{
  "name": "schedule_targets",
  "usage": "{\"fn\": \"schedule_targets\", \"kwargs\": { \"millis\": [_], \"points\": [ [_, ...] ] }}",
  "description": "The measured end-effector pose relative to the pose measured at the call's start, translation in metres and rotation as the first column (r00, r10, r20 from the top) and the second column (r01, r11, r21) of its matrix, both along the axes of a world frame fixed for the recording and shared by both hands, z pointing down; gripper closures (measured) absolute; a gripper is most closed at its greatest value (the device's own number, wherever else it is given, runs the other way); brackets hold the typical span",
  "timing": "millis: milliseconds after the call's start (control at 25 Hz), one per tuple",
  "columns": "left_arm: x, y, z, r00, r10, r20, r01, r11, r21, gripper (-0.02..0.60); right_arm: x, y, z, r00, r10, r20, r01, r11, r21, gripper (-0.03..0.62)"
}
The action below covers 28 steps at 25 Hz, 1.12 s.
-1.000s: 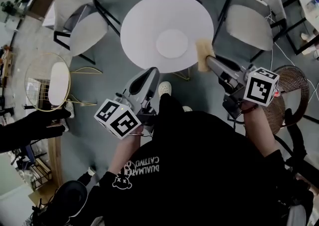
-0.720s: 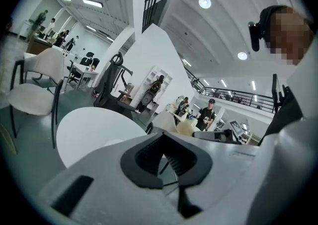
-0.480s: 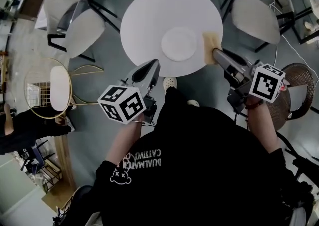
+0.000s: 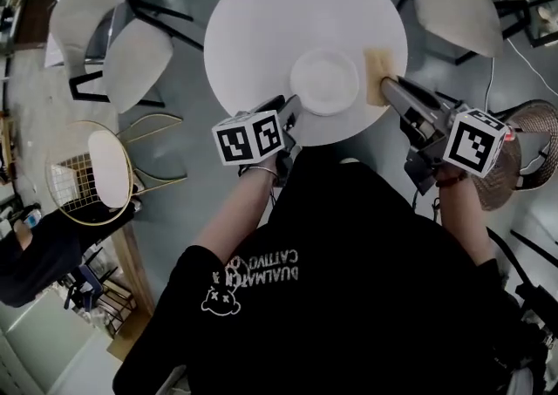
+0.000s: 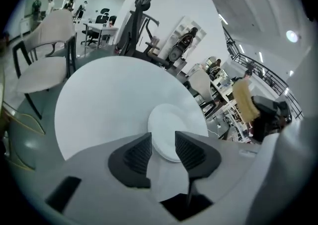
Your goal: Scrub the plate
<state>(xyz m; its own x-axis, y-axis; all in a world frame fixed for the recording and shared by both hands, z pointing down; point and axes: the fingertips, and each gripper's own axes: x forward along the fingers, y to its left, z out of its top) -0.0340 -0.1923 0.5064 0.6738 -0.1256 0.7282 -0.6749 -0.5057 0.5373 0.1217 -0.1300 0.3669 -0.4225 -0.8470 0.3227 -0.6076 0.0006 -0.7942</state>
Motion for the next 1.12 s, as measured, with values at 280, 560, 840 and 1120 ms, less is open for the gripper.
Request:
{"fn": "schedule_targets", "kwargs": {
  "millis": [280,560,840,1120],
  "points": [
    [0.012,-0.025,0.015,0.997,0.021,0.080,-0.022,1.000,0.011,0.397,0.006,-0.020,0.022,0.998,0.043,0.040,-0.041,0.998,-0.048,0.534],
    [0.022,-0.033,0.029,0.992,0.050,0.117,-0.055,0.998,0.043,0.399,0.002,-0.031,0.041,0.998,0.047,0.052,-0.043,0.997,-0.064,0.534],
    [0.023,-0.029,0.041,0.989,0.031,0.146,-0.032,0.999,0.005,0.395,0.004,-0.032,0.041,0.998,0.049,0.045,-0.045,0.996,-0.072,0.534],
    [0.014,-0.030,0.046,0.988,-0.008,0.155,0.011,1.000,-0.020,0.514,-0.006,-0.034,0.046,0.998,0.043,0.037,-0.039,0.995,-0.086,0.534]
  ]
}}
